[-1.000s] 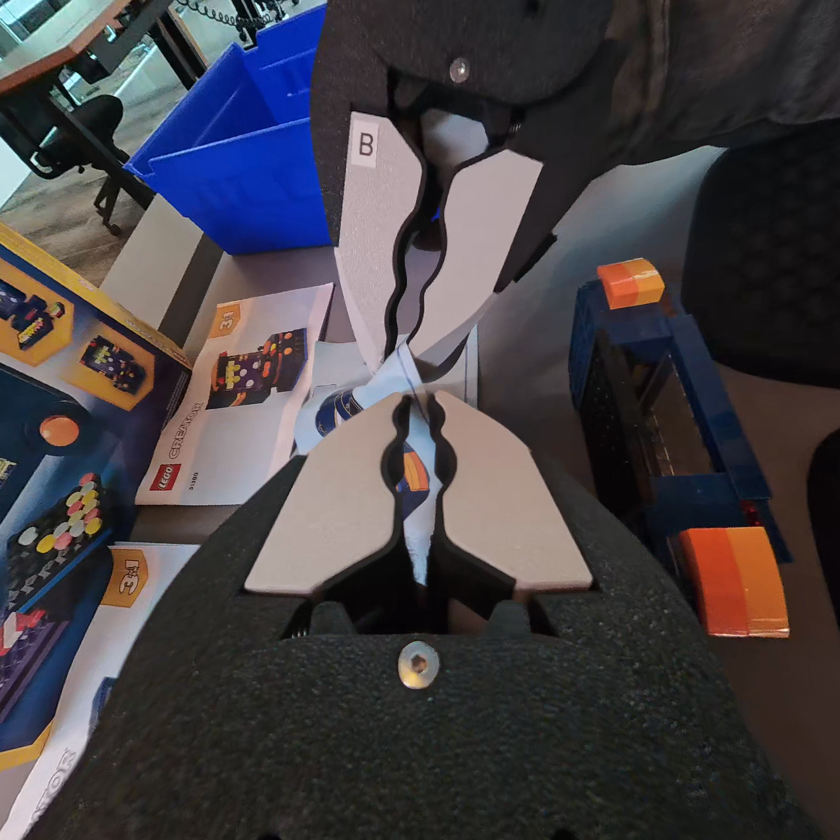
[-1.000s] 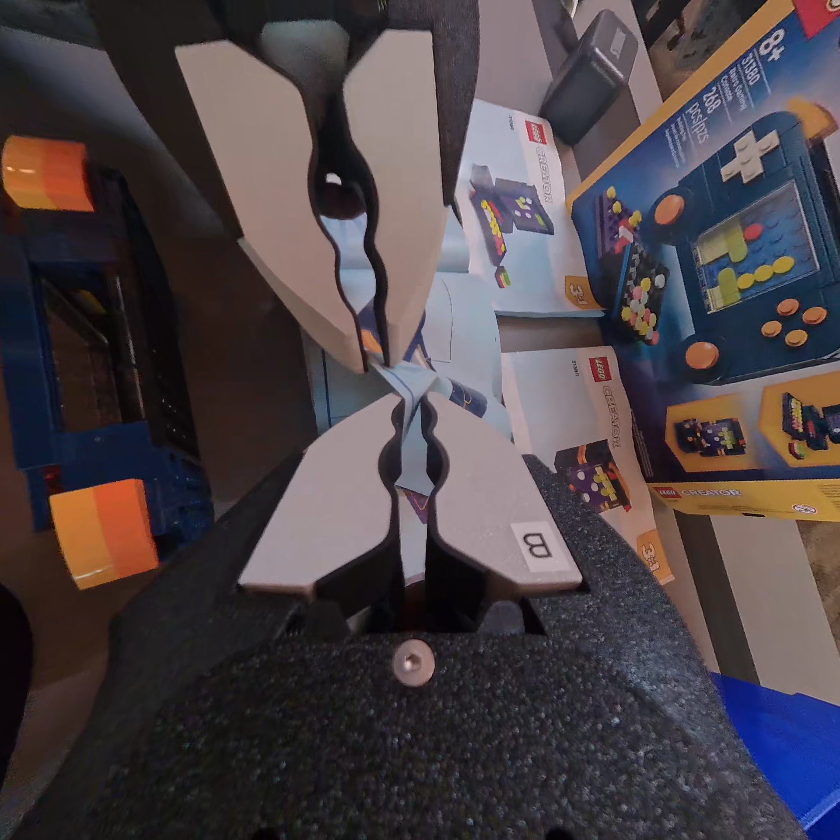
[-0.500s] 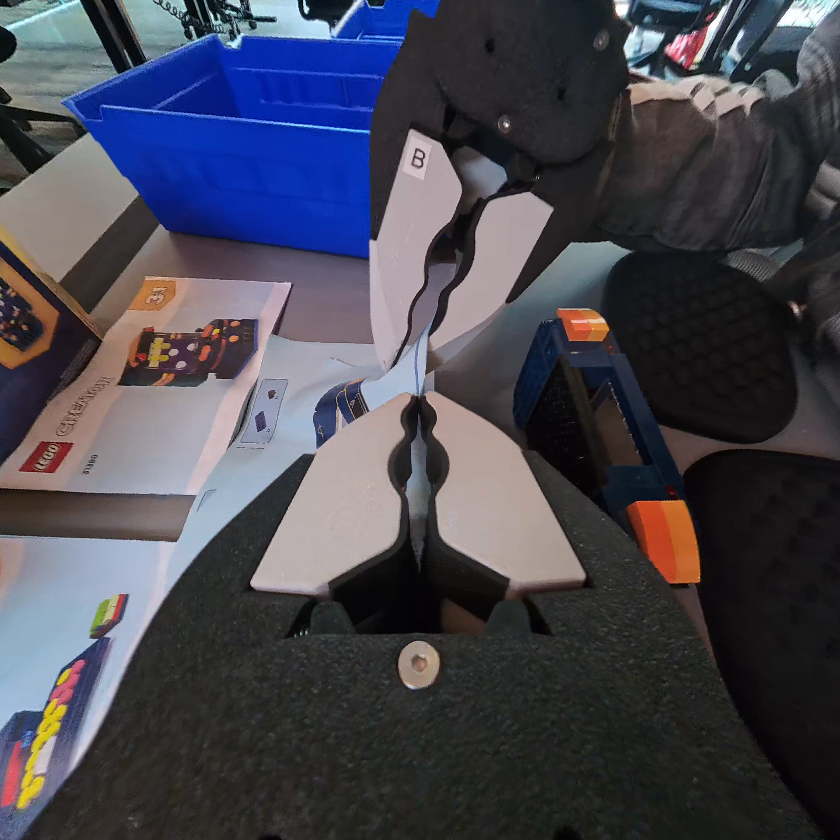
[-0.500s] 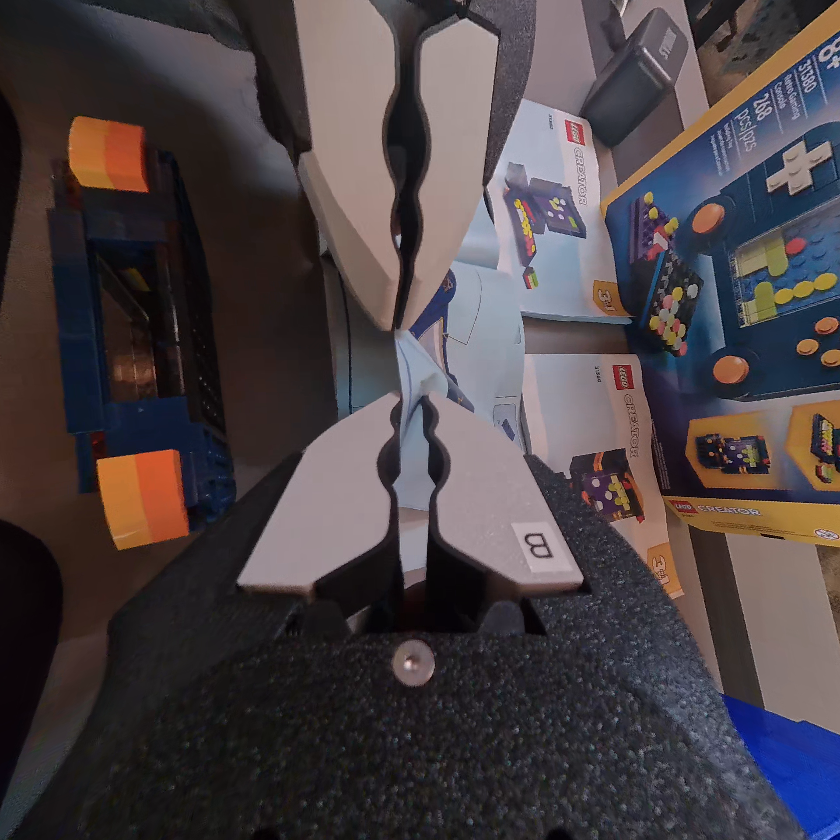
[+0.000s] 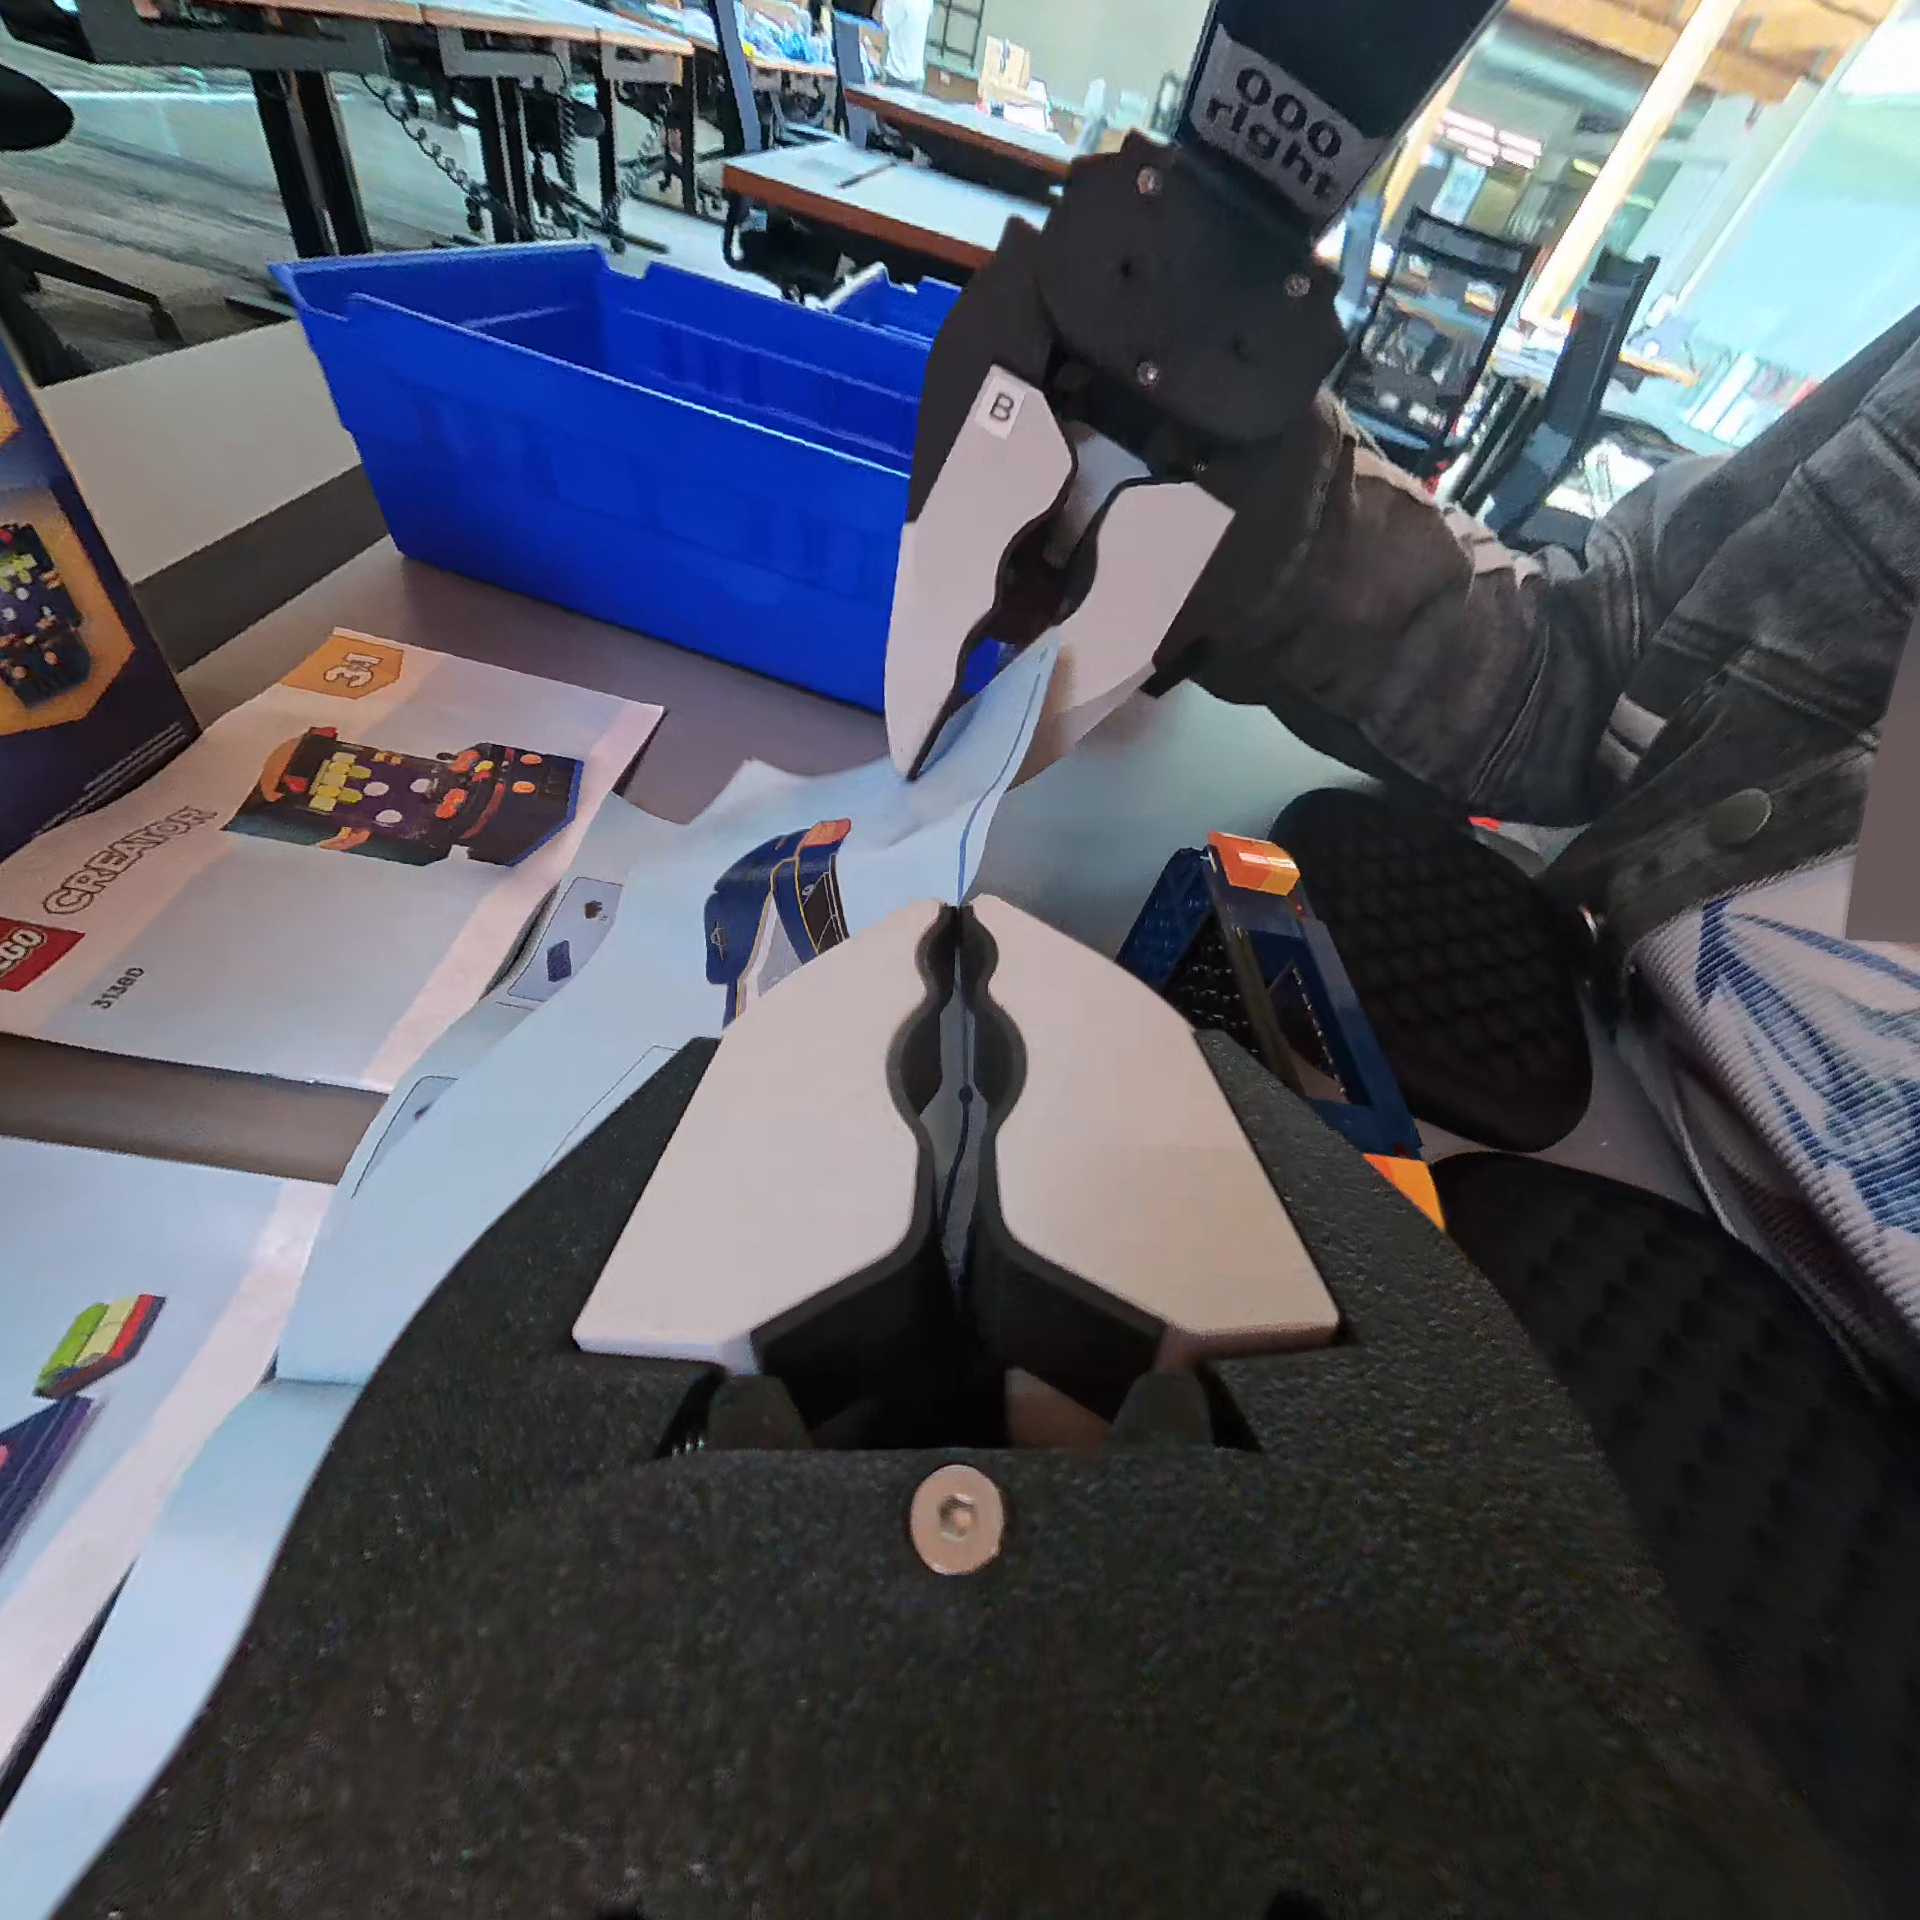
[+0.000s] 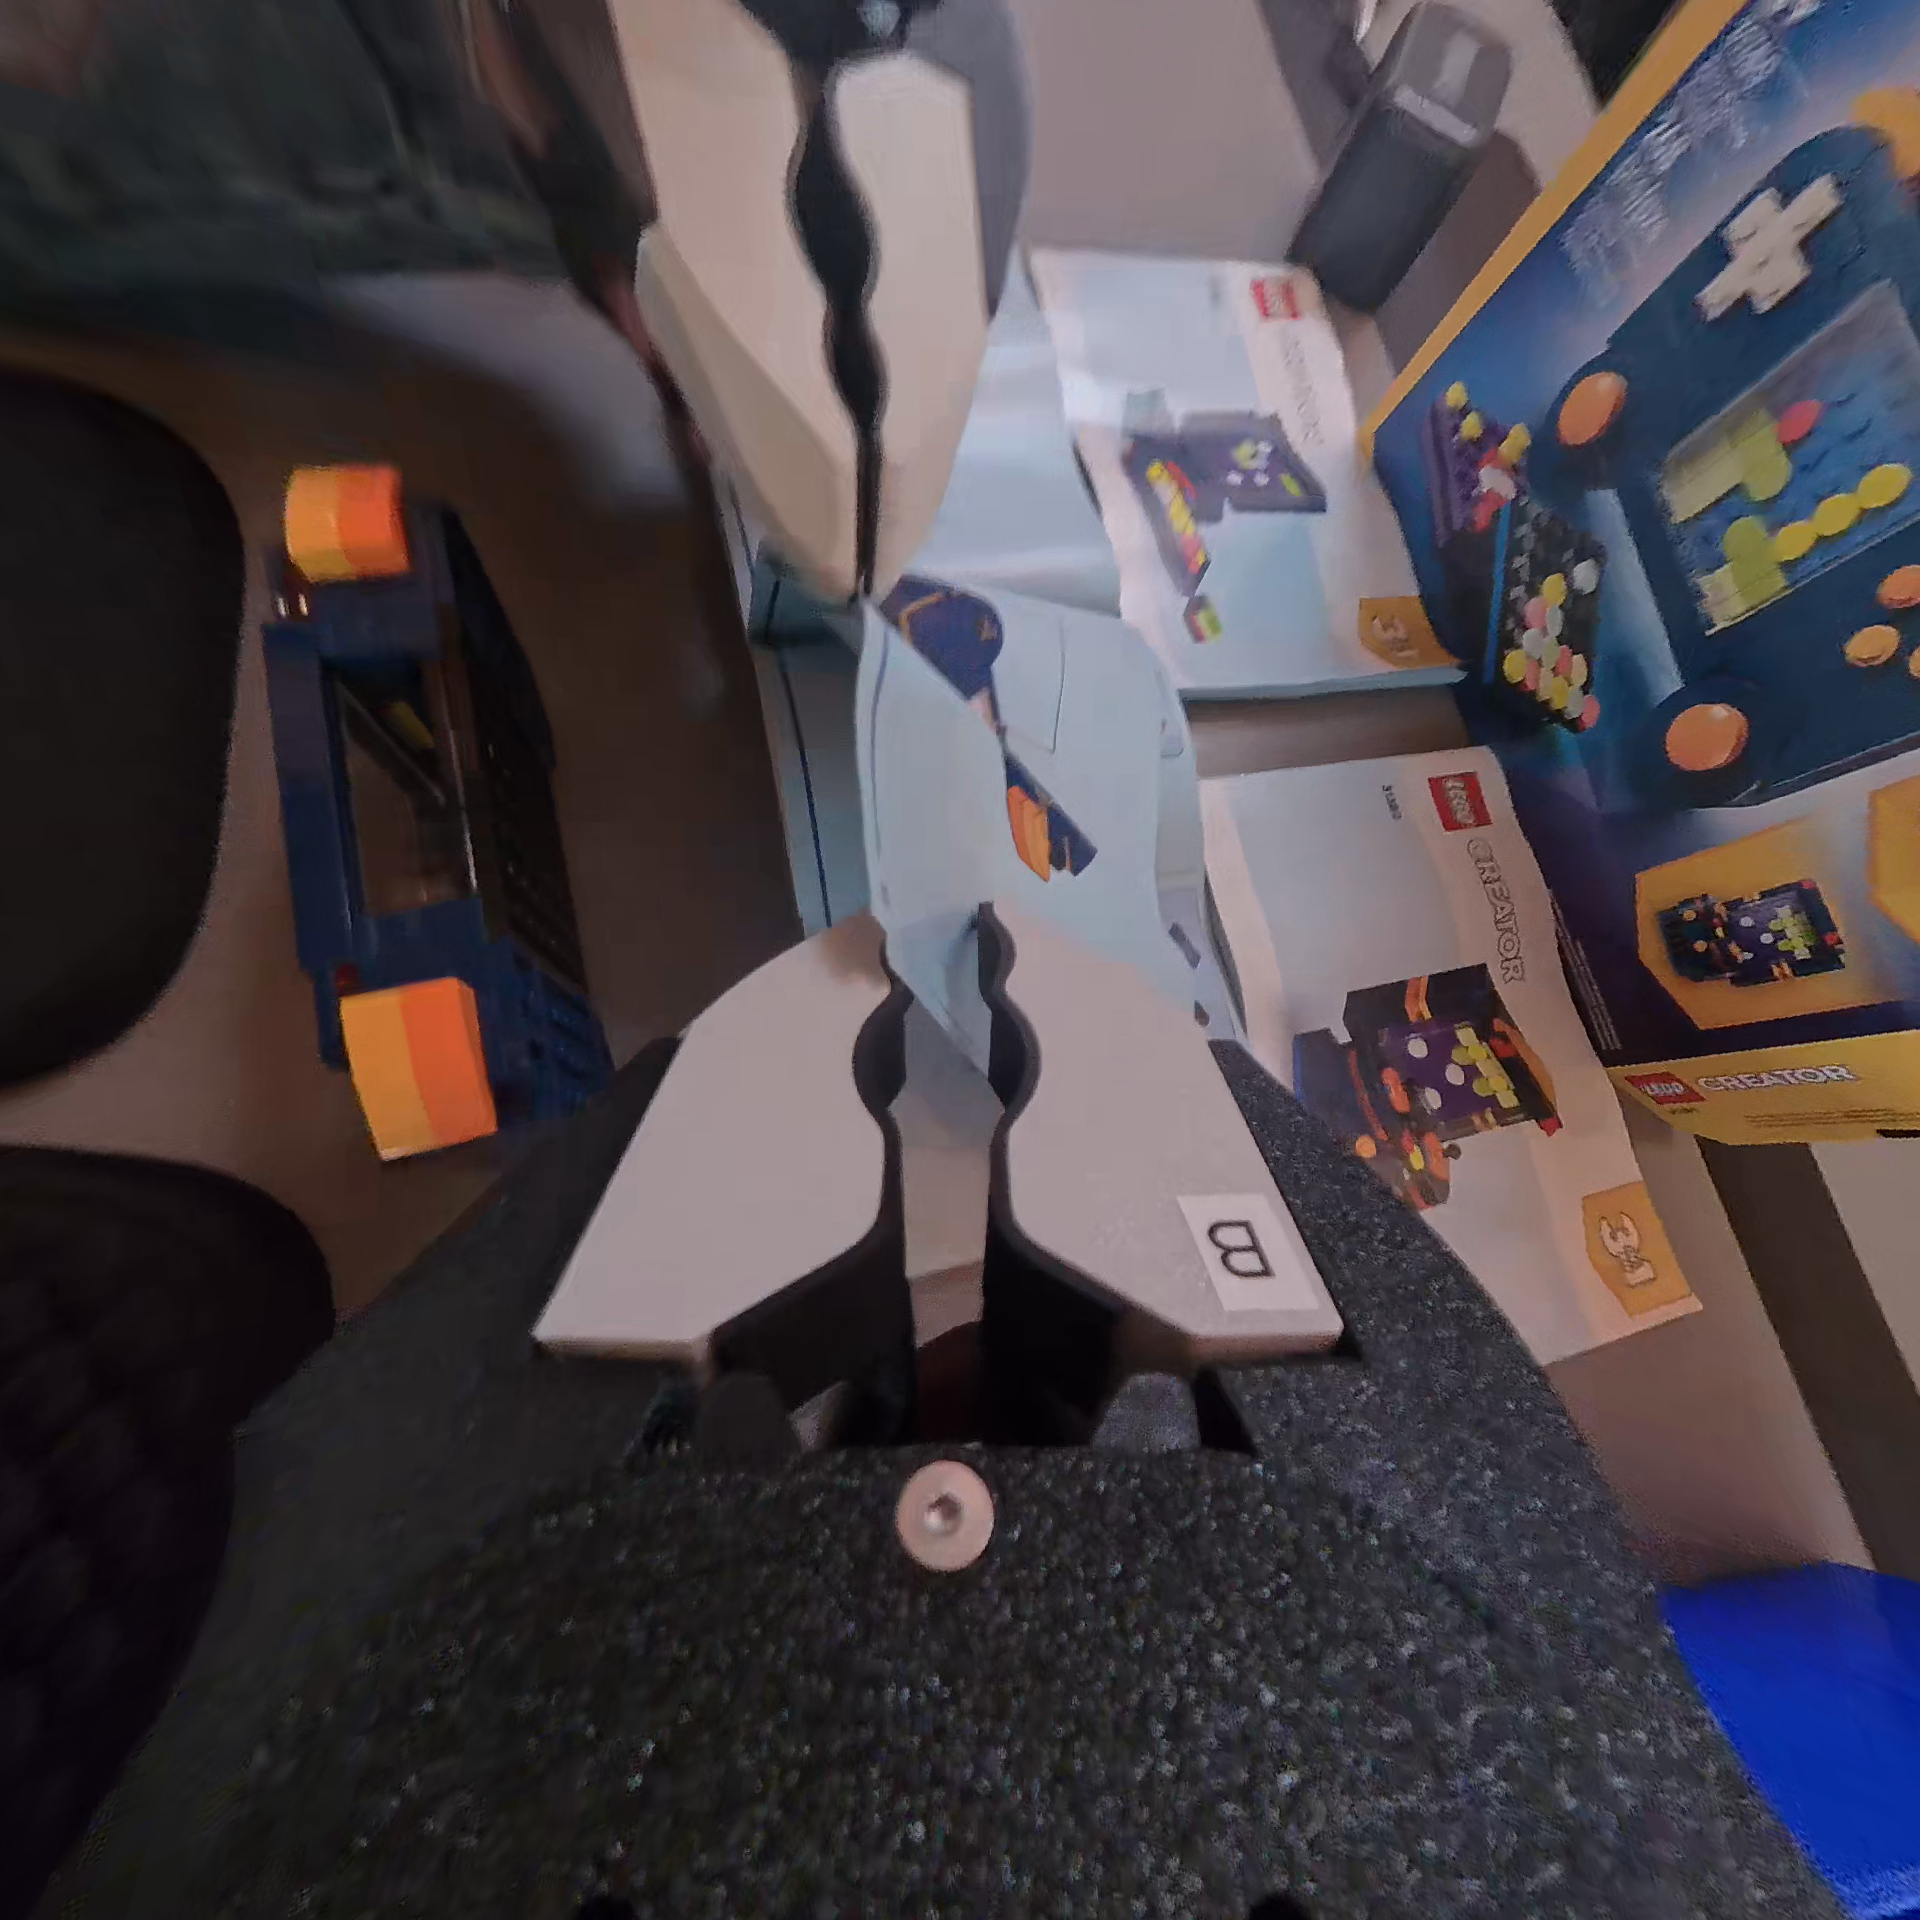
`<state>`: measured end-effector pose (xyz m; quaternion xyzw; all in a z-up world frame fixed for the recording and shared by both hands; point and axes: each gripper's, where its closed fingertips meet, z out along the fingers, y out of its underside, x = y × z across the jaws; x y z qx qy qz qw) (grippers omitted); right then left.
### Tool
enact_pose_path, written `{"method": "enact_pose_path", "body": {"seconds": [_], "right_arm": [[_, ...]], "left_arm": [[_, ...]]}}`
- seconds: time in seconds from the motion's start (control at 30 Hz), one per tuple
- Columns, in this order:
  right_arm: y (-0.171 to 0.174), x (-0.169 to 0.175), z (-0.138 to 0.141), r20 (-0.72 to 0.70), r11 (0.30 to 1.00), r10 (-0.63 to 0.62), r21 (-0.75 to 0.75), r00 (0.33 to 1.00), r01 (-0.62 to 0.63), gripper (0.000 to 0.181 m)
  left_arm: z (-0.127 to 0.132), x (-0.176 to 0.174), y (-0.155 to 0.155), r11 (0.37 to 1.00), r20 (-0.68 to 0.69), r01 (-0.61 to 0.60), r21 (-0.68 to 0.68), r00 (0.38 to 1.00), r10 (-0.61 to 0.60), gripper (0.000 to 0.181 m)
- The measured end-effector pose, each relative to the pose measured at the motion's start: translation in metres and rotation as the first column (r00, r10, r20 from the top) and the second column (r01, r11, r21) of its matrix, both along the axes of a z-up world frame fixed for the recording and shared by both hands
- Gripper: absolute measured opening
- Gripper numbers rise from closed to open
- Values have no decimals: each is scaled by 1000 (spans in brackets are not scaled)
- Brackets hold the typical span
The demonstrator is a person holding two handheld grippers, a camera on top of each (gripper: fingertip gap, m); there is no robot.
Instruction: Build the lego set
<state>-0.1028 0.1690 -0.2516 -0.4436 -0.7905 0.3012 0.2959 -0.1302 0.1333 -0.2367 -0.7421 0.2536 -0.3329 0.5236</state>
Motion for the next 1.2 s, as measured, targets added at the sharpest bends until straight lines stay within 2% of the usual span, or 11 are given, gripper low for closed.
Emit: {"method": "enact_pose_path", "body": {"seconds": [0.07,0.17,0.23,0.3,0.4,0.47,0.53,0.7,0.97,1.2], "right_arm": [[-2,-7,14,-81,996,-24,-92,996,17,10],[-9,-14,32,-186,980,0,-195,982,-37,0],[-12,-20,37,-201,976,8,-212,980,-52,0],[-18,-24,43,-203,976,38,-201,978,-79,0],[-25,-30,52,-208,980,85,-157,974,-119,0],[-27,-32,55,-205,983,105,-125,973,-133,0],[-29,-33,55,-198,985,115,-105,973,-137,0],[-32,-32,53,-186,986,131,-80,974,-148,0],[-38,-29,58,-203,980,158,-88,966,-179,1],[-28,-24,60,-208,987,141,-47,968,-154,1]], "left_arm": [[0,-3,-2,1000,15,-17,0,1000,17,0],[5,-3,-7,1000,40,-21,17,999,21,0],[9,-6,-7,998,2,-40,51,999,40,4],[16,-10,-7,995,-68,-62,75,995,67,20],[47,-10,-6,983,-111,-98,154,987,116,29],[63,-5,-5,977,-142,-101,189,981,129,23],[69,3,-4,978,-187,-83,191,975,119,17],[60,14,1,985,-252,-59,160,963,98,3],[65,10,-5,988,-150,-46,147,986,68,0],[67,2,-3,990,-36,-78,115,996,82,0]]}}
